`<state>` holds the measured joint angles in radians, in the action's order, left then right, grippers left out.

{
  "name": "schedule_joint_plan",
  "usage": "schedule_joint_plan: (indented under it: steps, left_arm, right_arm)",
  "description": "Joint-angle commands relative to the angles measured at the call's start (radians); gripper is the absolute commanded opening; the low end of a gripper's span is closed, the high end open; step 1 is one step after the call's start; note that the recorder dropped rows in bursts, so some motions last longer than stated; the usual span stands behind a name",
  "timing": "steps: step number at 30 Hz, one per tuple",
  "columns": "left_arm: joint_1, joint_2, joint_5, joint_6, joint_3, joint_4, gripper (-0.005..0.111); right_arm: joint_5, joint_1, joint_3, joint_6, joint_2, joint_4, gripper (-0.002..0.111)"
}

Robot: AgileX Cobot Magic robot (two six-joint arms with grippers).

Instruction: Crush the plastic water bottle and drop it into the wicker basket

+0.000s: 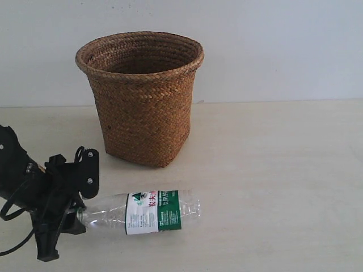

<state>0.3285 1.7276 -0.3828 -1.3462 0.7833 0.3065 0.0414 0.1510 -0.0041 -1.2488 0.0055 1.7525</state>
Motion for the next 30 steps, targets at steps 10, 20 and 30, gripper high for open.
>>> schedule_joint_plan:
  steps: [10, 20, 30]
  left_arm:
    - [0.077, -0.392, -0.194, 0.008, 0.013, 0.019, 0.004]
    - [0.077, -0.530, -0.198, 0.125, 0.013, 0.027, 0.004]
    - [0.077, -0.401, -0.458, 0.179, 0.034, -0.121, 0.004]
  right_arm:
    - [-0.005, -0.003, 0.004, -0.007, -0.006, -0.008, 0.000]
    - [-0.005, -0.003, 0.004, -0.007, -0.006, -0.008, 0.000]
    - [-0.007, -0.003, 0.004, -0.007, -0.006, -0.008, 0.000]
